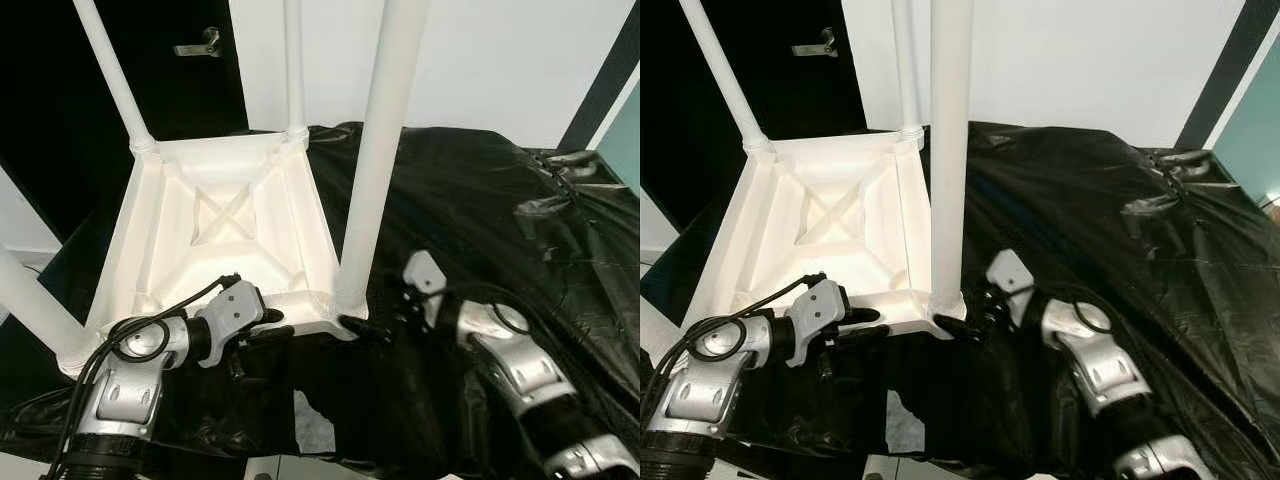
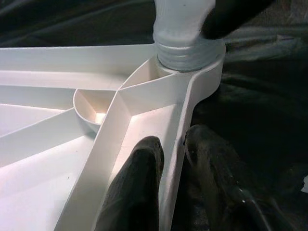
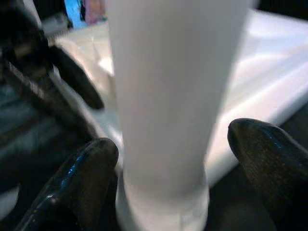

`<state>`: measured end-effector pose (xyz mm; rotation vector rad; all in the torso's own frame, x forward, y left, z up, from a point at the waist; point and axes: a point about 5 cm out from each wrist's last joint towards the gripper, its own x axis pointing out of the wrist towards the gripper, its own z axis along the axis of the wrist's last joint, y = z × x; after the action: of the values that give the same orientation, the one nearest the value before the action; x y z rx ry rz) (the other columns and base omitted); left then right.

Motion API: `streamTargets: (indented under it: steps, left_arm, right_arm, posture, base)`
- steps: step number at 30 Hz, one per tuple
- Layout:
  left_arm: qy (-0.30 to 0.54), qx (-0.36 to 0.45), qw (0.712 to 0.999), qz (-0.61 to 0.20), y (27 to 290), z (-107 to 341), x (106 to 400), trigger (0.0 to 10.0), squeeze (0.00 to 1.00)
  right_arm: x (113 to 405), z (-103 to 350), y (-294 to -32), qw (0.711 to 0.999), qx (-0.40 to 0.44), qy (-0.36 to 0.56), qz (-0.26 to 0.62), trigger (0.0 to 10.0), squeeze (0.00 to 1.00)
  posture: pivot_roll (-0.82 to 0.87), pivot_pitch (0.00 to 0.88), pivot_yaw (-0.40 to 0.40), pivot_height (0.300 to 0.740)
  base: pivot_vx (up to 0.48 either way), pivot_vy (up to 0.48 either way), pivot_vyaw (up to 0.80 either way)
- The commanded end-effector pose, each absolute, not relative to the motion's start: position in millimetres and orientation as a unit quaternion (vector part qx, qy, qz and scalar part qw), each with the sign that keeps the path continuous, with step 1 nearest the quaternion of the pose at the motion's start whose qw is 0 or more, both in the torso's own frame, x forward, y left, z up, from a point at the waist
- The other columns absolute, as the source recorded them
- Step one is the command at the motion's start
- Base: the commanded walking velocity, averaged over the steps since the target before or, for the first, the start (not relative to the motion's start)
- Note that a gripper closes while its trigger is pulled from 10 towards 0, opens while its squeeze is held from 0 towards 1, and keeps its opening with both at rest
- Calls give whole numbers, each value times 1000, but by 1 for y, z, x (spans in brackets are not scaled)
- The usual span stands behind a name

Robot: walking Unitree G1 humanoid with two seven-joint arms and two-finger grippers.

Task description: Building children table

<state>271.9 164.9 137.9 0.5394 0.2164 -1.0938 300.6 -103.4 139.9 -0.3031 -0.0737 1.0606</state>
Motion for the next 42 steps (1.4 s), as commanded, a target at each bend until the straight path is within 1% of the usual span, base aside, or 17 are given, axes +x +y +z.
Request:
streamTargets:
  steps: [1,7,8,9,12,13,21,26,29,30,31,34,37,39,40,41,42]
  left_arm:
    - [79,249,865,-428,168,137,282,10000,0]
    - [75,242,863,-437,159,131,284,10000,0]
    - [69,241,867,-430,155,131,286,10000,0]
    - [67,233,873,-423,150,130,287,10000,0]
    - [66,226,877,-418,147,130,287,10000,0]
    - [49,208,895,-392,143,133,287,10000,0]
    - [19,189,920,-343,142,139,286,10000,0]
    - [-1,174,915,-365,139,144,273,10000,0]
    - [0,177,913,-369,138,144,268,10000,0]
    - [0,177,913,-369,138,144,268,10000,0]
    - [2,173,913,-368,136,143,268,10000,0]
    - [2,173,913,-368,136,143,268,10000,0]
    - [3,166,914,-370,130,143,268,10000,0]
    - [3,166,914,-370,130,143,268,10000,0]
    - [2,163,914,-372,126,143,267,10000,0]
    - [1,156,914,-375,121,144,267,10000,0]
    - [1,156,914,-375,121,144,267,10000,0]
  right_arm:
    - [304,139,-100,851,-146,-35,504,10000,0]
    - [313,143,-79,843,-138,-46,518,10000,0]
    - [315,144,-75,843,-135,-50,519,4314,0]
    - [315,144,-75,845,-131,-51,516,549,0]
    - [315,143,-75,847,-127,-51,514,549,0]
    - [314,140,-83,861,-119,-48,493,0,0]
    - [312,136,-107,910,-99,-42,401,0,0]
    - [306,132,-119,964,-72,-38,255,0,0]
    - [300,131,-118,981,-58,-36,182,0,0]
    - [300,131,-118,981,-58,-36,182,0,0]
    - [298,131,-117,990,-53,-32,125,0,0]
    - [298,131,-117,990,-53,-32,125,0,0]
    - [293,133,-114,998,-41,-28,33,0,0]
    - [293,133,-114,998,-41,-28,33,0,0]
    - [291,134,-110,999,-35,-27,22,5373,0]
    - [290,135,-110,999,-32,-31,24,10000,0]
    - [290,135,-110,999,-32,-31,24,10000,0]
  posture:
    - [84,0,-22,740]
    - [84,0,-22,740]
    - [90,0,-23,740]
    - [93,0,-22,740]
    - [93,0,-22,740]
    - [97,0,-14,740]
    - [85,0,-1,740]
    - [77,0,9,740]
    - [77,0,11,740]
    - [77,0,11,740]
    - [75,0,12,740]
    - [75,0,12,740]
    - [72,0,15,740]
    - [72,0,15,740]
    - [69,0,20,740]
    - [63,0,25,740]
    - [63,0,25,740]
  base:
    - [0,0,0]
    - [0,0,0]
    - [0,0,0]
    - [0,0,0]
    - [0,0,0]
    - [0,0,0]
    - [0,0,0]
    - [0,0,0]
    - [0,0,0]
    - [0,0,0]
    - [0,0,0]
    - [0,0,0]
    - [0,0,0]
    - [0,0,0]
    - [0,0,0]
    - [0,0,0]
    - [0,0,0]
